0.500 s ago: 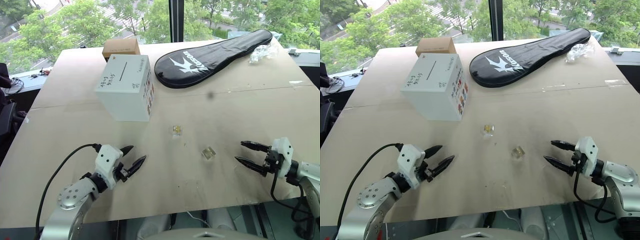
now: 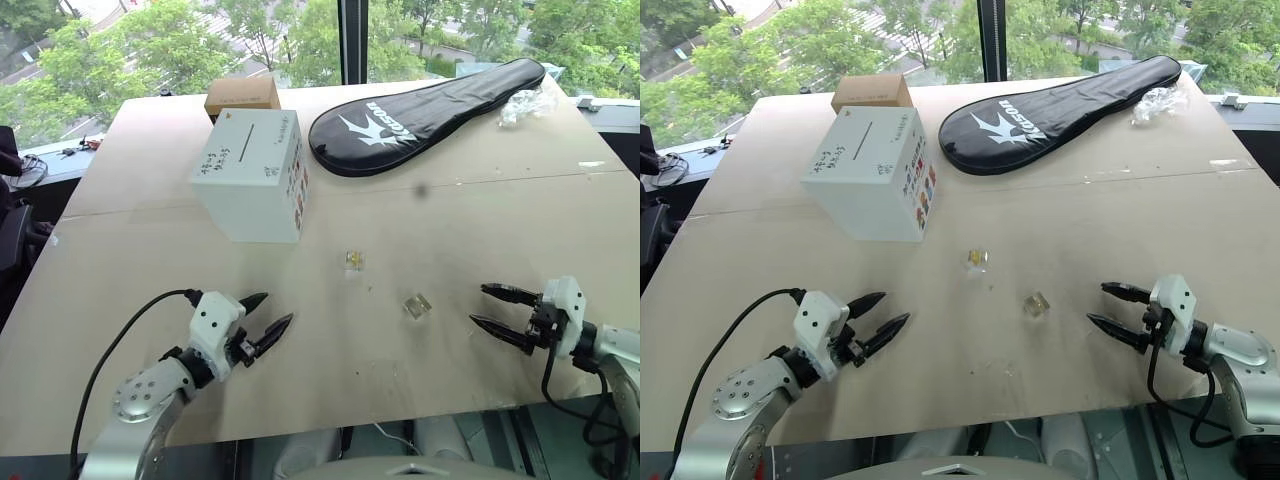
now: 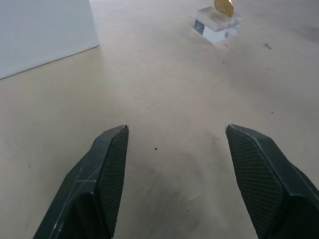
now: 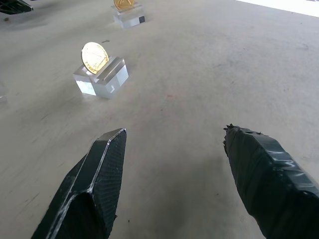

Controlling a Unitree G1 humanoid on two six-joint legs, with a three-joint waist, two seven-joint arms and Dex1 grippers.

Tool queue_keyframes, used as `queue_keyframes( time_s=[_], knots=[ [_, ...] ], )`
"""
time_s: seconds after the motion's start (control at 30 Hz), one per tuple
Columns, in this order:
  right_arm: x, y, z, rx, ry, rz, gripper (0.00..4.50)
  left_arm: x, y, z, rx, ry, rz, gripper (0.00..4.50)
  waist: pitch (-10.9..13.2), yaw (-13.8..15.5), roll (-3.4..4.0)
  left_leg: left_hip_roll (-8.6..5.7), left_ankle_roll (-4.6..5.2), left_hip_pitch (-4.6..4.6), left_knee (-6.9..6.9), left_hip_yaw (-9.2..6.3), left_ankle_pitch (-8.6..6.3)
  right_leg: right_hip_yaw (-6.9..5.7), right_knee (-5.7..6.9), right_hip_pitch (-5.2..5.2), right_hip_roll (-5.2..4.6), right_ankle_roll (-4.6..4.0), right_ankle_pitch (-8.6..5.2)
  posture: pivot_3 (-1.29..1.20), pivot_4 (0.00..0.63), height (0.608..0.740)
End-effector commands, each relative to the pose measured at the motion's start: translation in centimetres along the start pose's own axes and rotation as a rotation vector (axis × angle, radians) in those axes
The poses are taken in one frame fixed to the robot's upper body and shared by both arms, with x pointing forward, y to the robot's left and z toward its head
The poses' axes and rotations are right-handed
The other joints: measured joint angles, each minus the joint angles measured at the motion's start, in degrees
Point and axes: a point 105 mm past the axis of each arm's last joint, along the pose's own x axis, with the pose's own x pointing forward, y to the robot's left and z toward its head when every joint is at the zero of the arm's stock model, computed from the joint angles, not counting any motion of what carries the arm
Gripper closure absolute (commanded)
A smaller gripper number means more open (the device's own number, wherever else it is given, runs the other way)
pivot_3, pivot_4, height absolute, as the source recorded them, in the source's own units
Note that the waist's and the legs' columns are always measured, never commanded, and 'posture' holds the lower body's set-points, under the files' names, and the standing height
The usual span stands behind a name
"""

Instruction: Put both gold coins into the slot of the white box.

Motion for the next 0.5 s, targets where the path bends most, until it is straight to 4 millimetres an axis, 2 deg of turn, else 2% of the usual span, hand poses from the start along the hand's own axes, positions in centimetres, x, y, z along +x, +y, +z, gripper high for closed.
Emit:
queue_keyframes(
  time_s=[0.03, 0.17, 0.23, 0.33, 0.5],
  knots=[
    [0.2, 0.2, 1.1, -0.038, -0.037, 0.008, 1.15, -0.3, 0.4, 0.9, 0.035, -0.032, 0.006, 1.37, 0.0, 0.0, 0.00, 0.00, 0.00, 0.00, 0.00, 0.00, 0.00, 0.00, 0.00, 0.00, 0.00, 0.00, 0.00, 0.00, 0.150, 0.740],
    [0.4, 0.5, 1.3, -0.043, -0.044, 0.019, 1.15, -0.3, 0.4, 1.0, 0.043, -0.038, 0.001, 1.37, 0.0, 0.0, 0.00, 0.00, 0.00, 0.00, 0.00, 0.00, 0.00, 0.00, 0.00, 0.00, 0.00, 0.00, 0.00, 0.00, 0.150, 0.740],
    [1.1, 1.0, 2.3, -0.043, -0.081, 0.038, 1.15, -0.4, 0.3, 1.4, 0.049, -0.047, -0.018, 1.37, 0.0, 0.0, 0.00, 0.00, 0.00, 0.00, 0.00, 0.00, 0.00, 0.00, 0.00, 0.00, 0.00, 0.00, 0.00, 0.00, 0.150, 0.740],
    [2.8, 2.6, 4.3, -0.049, -0.144, 0.103, 1.15, -0.6, -0.7, 2.7, 0.026, -0.090, -0.110, 1.37, 0.0, -0.1, 0.01, 0.04, 0.00, 0.00, 0.00, 0.00, 0.00, 0.00, 0.00, 0.00, 0.01, 0.00, 0.00, 0.00, 0.150, 0.740],
    [5.7, 4.9, 5.9, -0.087, -0.158, 0.151, 1.15, -1.4, -2.6, 4.8, 0.039, -0.124, -0.283, 1.37, 0.0, -0.1, 0.01, 0.04, -0.01, 0.00, 0.00, 0.00, -0.01, -0.01, 0.00, 0.00, 0.02, 0.00, 0.00, 0.00, 0.150, 0.740]
  ],
)
